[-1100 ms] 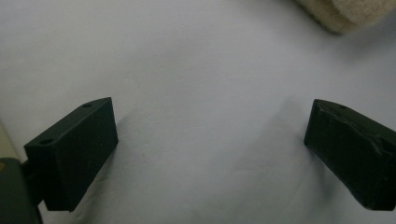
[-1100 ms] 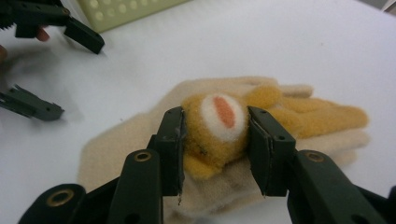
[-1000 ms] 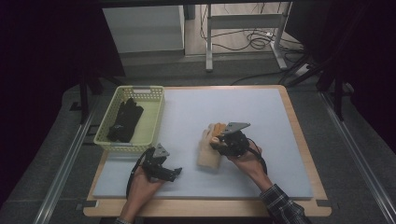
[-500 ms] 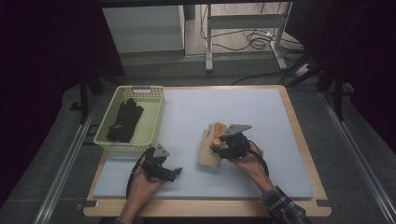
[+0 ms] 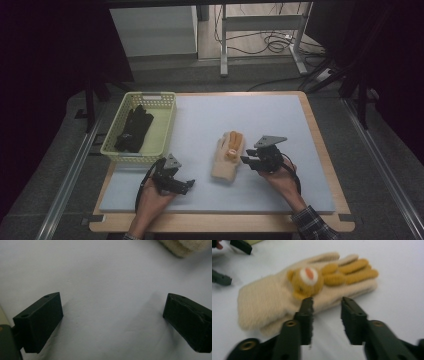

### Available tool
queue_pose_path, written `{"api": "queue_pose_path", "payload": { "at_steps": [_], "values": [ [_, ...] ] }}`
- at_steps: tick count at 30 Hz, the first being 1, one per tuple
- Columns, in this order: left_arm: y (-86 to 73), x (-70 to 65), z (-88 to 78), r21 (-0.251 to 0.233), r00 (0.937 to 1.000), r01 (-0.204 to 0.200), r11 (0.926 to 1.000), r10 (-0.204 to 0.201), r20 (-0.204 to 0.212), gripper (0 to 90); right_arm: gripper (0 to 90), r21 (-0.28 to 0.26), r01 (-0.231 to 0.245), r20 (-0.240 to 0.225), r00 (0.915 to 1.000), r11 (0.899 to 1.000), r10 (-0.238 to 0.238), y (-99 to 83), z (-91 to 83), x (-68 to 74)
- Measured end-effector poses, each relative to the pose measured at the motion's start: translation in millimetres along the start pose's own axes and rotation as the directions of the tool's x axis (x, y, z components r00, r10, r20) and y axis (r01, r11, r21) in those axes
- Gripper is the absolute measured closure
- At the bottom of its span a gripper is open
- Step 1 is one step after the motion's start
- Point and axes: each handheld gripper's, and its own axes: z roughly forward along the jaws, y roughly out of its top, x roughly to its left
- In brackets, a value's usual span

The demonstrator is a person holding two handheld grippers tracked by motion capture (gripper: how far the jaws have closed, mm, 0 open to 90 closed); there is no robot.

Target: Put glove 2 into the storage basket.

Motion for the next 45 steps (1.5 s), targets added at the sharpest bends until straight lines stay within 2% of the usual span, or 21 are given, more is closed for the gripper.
{"api": "queue_pose_path", "payload": {
  "at_steps": [2, 10, 13, 18, 26, 45],
  "values": [
    [0.0, 0.0, 0.0, 0.000, 1.0000, 0.000, 1.0000, 0.000, 0.000, 3.0, 71.6, 0.014, -0.004, -0.016, 0.9999, 1.000, 0.005, -7.4, 0.6, 2.1],
    [0.0, -0.1, 0.0, 0.000, 1.0000, 0.000, 1.0000, 0.000, 0.000, 3.0, 84.1, 0.065, 0.027, -0.086, 0.9961, 0.997, -0.021, -23.7, 13.1, 19.1],
    [0.0, -0.1, 0.0, 0.000, 1.0000, -0.001, 1.0000, 0.001, -0.001, 3.0, 84.2, 0.077, 0.045, -0.096, 0.9947, 0.996, -0.038, -25.2, 18.7, 24.4],
    [0.0, 0.0, 0.0, 0.000, 1.0000, -0.001, 1.0000, 0.001, 0.000, 3.0, 84.2, 0.071, 0.041, -0.104, 0.9940, 0.997, -0.033, -23.5, 24.8, 29.0],
    [0.0, 0.0, 0.0, 0.000, 1.0000, 0.000, 1.0000, 0.000, 0.000, 3.0, 82.8, 0.063, 0.059, -0.111, 0.9925, 0.996, -0.052, -16.3, 35.7, 38.1],
    [-0.1, -0.1, 0.0, 0.000, 1.0000, 0.002, 1.0000, -0.002, 0.000, 3.0, 80.9, 0.041, 0.089, -0.100, 0.9914, 0.995, -0.085, 6.4, 69.1, 53.9]
  ]
}}
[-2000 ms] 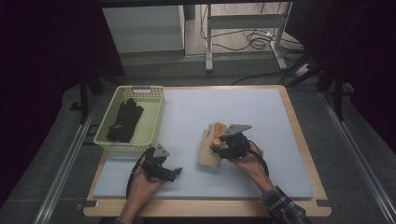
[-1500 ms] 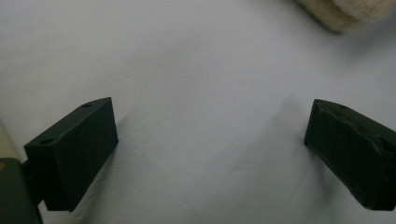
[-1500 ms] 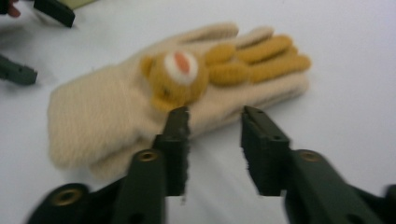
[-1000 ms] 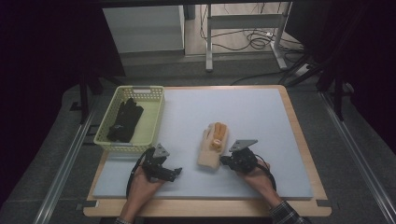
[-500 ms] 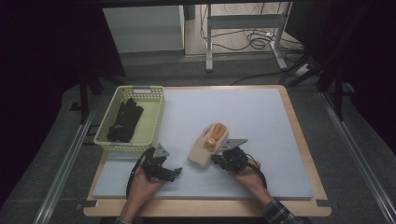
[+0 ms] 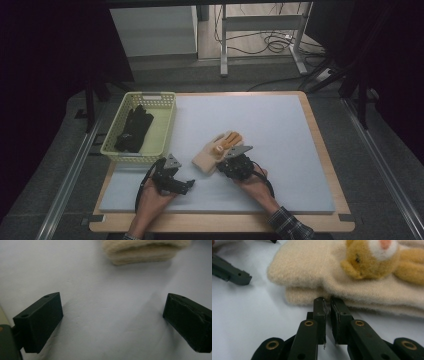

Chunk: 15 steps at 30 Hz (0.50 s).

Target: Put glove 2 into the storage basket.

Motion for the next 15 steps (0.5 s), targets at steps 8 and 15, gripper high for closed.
{"api": "queue_pose_path", "payload": {
  "at_steps": [8, 15],
  "values": [
    [0.0, 0.0, 0.0, 0.000, 1.0000, 0.000, 1.0000, 0.000, 0.000, 3.0, 75.7, 0.001, 0.014, 0.004, 0.9999, 1.000, -0.014, 1.9, 0.0, 1.6],
    [0.0, 0.0, 0.0, 0.000, 1.0000, -0.001, 1.0000, 0.001, 0.000, 3.0, 66.4, -0.018, 0.006, 0.023, 0.9997, 1.000, -0.005, -3.2, -17.6, -3.7]
  ]
}}
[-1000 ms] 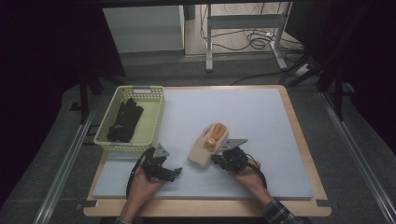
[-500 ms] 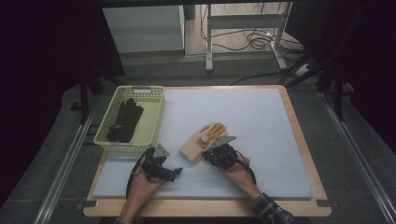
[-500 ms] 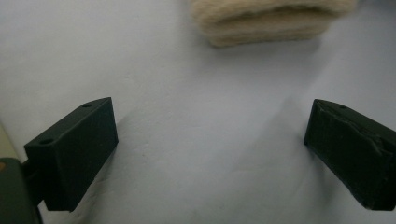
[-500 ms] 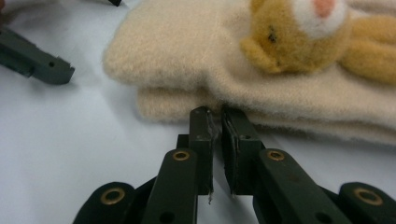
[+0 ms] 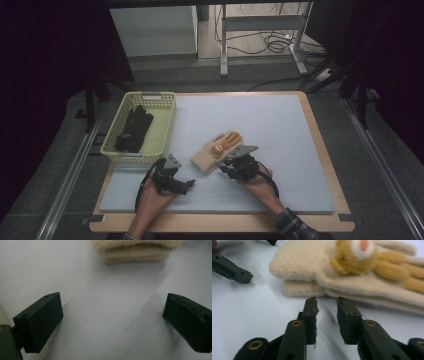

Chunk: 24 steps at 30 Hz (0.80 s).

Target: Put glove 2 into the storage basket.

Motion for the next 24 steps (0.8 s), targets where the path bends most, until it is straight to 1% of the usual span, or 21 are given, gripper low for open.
{"api": "queue_pose_path", "payload": {
  "at_steps": [2, 5, 8, 12, 15, 18, 21, 24],
  "values": [
    [0.0, 0.0, 0.0, 0.000, 1.0000, 0.000, 1.0000, 0.000, 0.000, 3.0, 62.6, -0.006, -0.010, 0.008, 0.9999, 1.000, 0.010, -2.3, -5.8, -2.8],
    [0.0, 0.0, 0.0, 0.000, 1.0000, 0.000, 1.0000, 0.000, 0.000, 3.0, 54.4, -0.011, -0.020, 0.011, 0.9997, 1.000, 0.020, -6.3, -14.3, -6.6],
    [0.0, 0.0, 0.0, 0.000, 1.0000, 0.000, 1.0000, 0.000, 0.000, 3.0, 46.6, -0.019, -0.022, 0.033, 0.9992, 1.000, 0.022, -12.0, -23.4, -9.5],
    [0.0, 0.0, 0.0, 0.000, 1.0000, 0.000, 1.0000, 0.000, 0.000, 3.0, 36.7, -0.022, -0.036, 0.058, 0.9976, 0.999, 0.037, -20.0, -33.3, -15.1],
    [0.0, 0.0, 0.0, 0.000, 1.0000, -0.001, 1.0000, 0.001, 0.000, 3.0, 30.8, -0.030, -0.063, 0.070, 0.9954, 0.998, 0.065, -26.8, -41.6, -20.8],
    [0.0, 0.0, 0.0, 0.000, 1.0000, -0.001, 1.0000, 0.001, -0.001, 3.0, 26.2, -0.037, -0.078, 0.092, 0.9925, 0.996, 0.081, -33.4, -49.7, -26.2],
    [0.0, 0.0, 0.0, 0.000, 1.0000, -0.001, 1.0000, 0.001, -0.001, 3.0, 21.8, -0.031, -0.088, 0.113, 0.9894, 0.996, 0.091, -40.2, -56.7, -31.4],
    [0.0, -0.1, 0.0, 0.000, 1.0000, -0.001, 1.0000, 0.001, 0.000, 3.0, 17.2, -0.010, -0.083, 0.143, 0.9861, 0.996, 0.084, -48.0, -61.4, -35.1]
  ]
}}
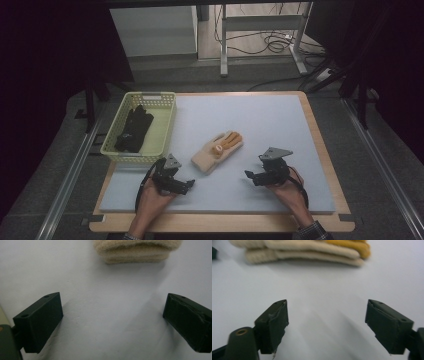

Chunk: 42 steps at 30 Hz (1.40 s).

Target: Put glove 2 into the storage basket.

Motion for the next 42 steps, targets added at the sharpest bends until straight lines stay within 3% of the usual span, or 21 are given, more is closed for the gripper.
{"api": "queue_pose_path", "payload": {
  "at_steps": [8, 10, 13, 28, 33, 42],
  "values": [
    [0.0, 0.0, 0.0, 0.000, 1.0000, 0.000, 1.0000, 0.000, -0.001, 3.0, 9.6, 0.045, -0.032, 0.068, 0.9972, 0.998, 0.029, -21.6, -5.5, -15.4],
    [0.0, 0.0, 0.0, 0.000, 1.0000, 0.000, 1.0000, 0.000, 0.000, 3.0, 9.1, 0.030, -0.041, 0.064, 0.9972, 0.999, 0.039, -22.2, -7.2, -16.4],
    [0.0, 0.1, 0.0, 0.000, 1.0000, 0.001, 1.0000, -0.001, 0.000, 3.0, 8.2, 0.066, -0.049, 0.056, 0.9974, 0.997, 0.045, -22.2, -4.3, -17.7],
    [2.3, 0.4, -0.6, 0.010, 1.0000, 0.008, 0.9999, -0.008, 0.000, 4.1, 8.3, 0.061, -0.049, 0.059, 0.9972, 0.997, 0.045, -23.1, -4.3, -17.1],
    [16.7, 0.6, 0.3, 0.007, 0.9990, 0.033, 0.9994, -0.033, 0.031, 2.8, 8.3, 0.061, -0.049, 0.059, 0.9972, 0.997, 0.045, -23.2, -4.3, -17.1],
    [63.3, -6.7, 11.1, 0.028, 0.9990, -0.021, 0.9994, 0.020, 0.041, 0.0, 8.4, 0.060, -0.047, 0.060, 0.9972, 0.997, 0.043, -23.3, -4.4, -17.1]
  ]
}}
